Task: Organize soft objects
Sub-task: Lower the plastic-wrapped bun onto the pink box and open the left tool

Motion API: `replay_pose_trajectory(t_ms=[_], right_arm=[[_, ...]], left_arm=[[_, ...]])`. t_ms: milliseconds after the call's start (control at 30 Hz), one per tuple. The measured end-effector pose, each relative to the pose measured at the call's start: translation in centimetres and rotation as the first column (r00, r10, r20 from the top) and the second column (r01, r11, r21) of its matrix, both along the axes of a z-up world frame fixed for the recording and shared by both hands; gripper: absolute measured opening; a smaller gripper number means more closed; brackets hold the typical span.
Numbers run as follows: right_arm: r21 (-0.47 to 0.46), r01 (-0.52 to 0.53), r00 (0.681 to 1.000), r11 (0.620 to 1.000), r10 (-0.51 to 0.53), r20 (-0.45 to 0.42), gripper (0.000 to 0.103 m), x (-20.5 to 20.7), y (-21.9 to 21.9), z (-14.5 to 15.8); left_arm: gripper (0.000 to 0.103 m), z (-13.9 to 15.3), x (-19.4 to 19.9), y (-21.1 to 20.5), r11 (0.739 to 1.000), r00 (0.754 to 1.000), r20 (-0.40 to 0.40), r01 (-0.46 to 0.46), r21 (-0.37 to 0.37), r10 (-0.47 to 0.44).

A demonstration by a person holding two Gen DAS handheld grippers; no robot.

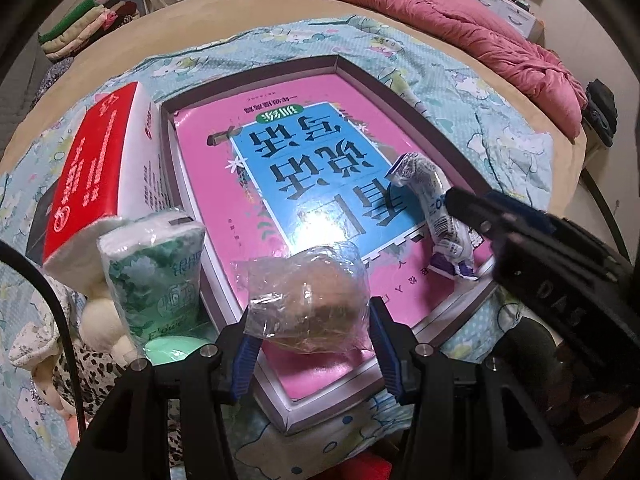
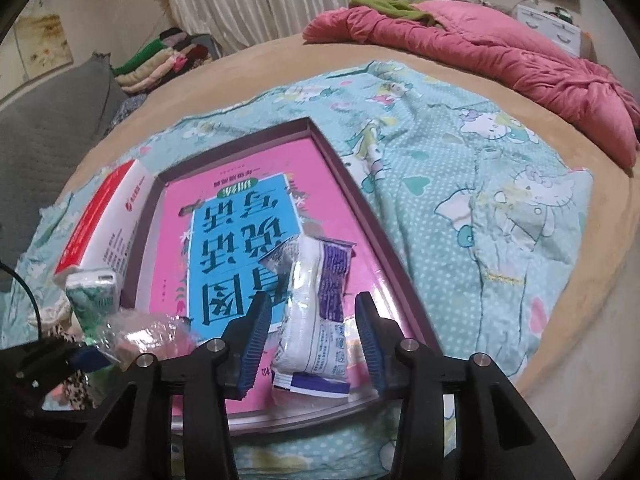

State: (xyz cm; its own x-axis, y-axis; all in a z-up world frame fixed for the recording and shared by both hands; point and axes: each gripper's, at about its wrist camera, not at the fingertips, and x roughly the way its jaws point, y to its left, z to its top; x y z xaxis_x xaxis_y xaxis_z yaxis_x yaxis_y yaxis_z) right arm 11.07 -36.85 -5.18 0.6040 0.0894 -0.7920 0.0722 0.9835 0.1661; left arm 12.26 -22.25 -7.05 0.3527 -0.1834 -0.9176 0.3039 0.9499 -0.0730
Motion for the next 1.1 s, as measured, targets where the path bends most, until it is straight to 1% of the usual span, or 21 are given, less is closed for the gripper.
replay_pose_trajectory(t_ms=[133,200,333,433,467,533,567,733,867,1100], right_arm=[[0.015,0.029,0.999,0.999,-0.029,0.025,0.046,-0.2,-0.6,0.5],[0.017,0.036,0.999,0.999,-0.036,0.034,0.046,-0.2,-0.7,0.7],[0.018,0.034,0.999,0.999,-0.034,0.038,0.046,-0.3,-0.8,0.8],[0.014,0.032,0.999,0.999,-0.032,0.032,0.046,-0.2,-0.7,0.7],[0.012,0.033,0.999,0.999,-0.033,0.032,0.047,-0.2,-0.6,0.7],[0.011,0.034,0.999,0.999,-0.034,0.039,0.053,-0.2,-0.6,0.8],[0.009,0.036,0.998,0.999,-0.037,0.042,0.055,-0.3,-0.7,0.8],[0.011,0.047,0.998,0.999,-0.047,0.046,0.057,-0.4,-0.8,0.8],[0.009,0.046,0.997,0.999,-0.046,0.063,0.059,-0.6,-0.6,1.2],[-0.009,0.038,0.996,0.999,-0.037,0.083,0.064,-1.1,0.0,1.9]], left_arm=[[0.052,-0.1,0.1,-0.1,1.000,1.000,-0.008,0.007,-0.006,-0.007],[0.055,-0.1,0.0,-0.2,1.000,1.000,-0.007,0.009,-0.011,-0.009],[0.056,-0.1,0.0,-0.3,1.000,1.000,-0.011,0.017,-0.013,-0.017],[0.060,0.0,-0.2,-0.2,1.000,1.000,-0.007,0.015,-0.007,-0.015],[0.062,0.2,-0.3,-0.2,1.000,1.000,-0.006,0.015,-0.007,-0.016],[0.065,0.4,-0.4,0.0,1.000,1.000,-0.002,0.014,-0.010,-0.014],[0.066,0.6,-0.5,0.1,1.000,1.000,0.003,0.012,-0.013,-0.012],[0.066,1.5,-0.9,0.6,1.000,1.000,0.020,0.007,-0.023,-0.007],[0.067,2.9,-1.4,1.3,0.999,0.999,0.048,-0.004,-0.036,0.006],[0.072,4.9,-2.4,2.5,0.998,0.996,0.086,-0.017,-0.061,0.022]])
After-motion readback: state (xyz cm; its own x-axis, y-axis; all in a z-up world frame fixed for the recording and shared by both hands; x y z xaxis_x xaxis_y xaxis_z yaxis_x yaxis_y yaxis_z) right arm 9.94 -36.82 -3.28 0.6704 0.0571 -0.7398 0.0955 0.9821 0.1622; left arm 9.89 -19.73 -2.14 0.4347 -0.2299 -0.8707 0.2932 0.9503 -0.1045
